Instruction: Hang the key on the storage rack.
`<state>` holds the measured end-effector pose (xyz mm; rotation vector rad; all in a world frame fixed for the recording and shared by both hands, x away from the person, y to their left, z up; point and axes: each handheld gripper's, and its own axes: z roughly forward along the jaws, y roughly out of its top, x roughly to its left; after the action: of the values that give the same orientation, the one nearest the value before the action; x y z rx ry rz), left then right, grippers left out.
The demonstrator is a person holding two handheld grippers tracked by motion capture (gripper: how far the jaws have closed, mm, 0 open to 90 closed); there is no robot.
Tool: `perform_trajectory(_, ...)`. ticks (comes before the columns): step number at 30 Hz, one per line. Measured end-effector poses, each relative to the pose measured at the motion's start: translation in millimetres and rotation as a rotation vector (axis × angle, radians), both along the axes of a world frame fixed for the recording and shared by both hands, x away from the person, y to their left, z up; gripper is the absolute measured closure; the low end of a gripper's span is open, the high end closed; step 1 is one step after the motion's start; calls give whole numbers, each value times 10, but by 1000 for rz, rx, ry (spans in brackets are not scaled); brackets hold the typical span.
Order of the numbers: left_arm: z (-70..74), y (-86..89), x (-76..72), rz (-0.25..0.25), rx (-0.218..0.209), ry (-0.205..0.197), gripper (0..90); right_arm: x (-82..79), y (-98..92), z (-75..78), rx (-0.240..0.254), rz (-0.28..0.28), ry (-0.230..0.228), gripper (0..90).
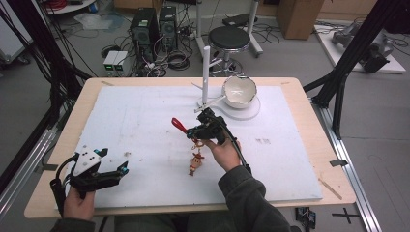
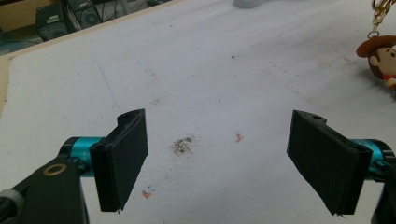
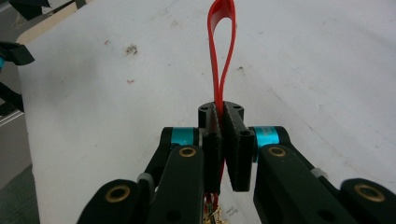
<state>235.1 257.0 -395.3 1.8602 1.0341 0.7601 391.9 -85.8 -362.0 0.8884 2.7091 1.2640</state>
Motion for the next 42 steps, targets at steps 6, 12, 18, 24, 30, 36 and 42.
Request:
perform_trajectory(6,-1,1,1,1,1,-1,208,-30,-51,127,26,1,-22,863)
perform_trajectory(12,4,9,-2,3,5,-3,208,-34,-93,220,56,2,-45,863)
perform_trajectory(18,3,4,-2,1,6,-3,209,-40,-131,298,68,-10,-64,863)
perform_trajectory(24,3,6,-2,0,5,-5,208,-18,-189,422,88,-18,-98,863)
perform_trajectory(30,3,5,-2,0,4,-6,209,6,-260,537,94,-35,-124,863)
perform_trajectory(36,4,11,-4,3,3,-6,209,37,-309,598,101,-49,-134,863)
perform_trajectory(42,5,8,-2,1,2,-11,208,71,-355,597,102,-66,-140,863)
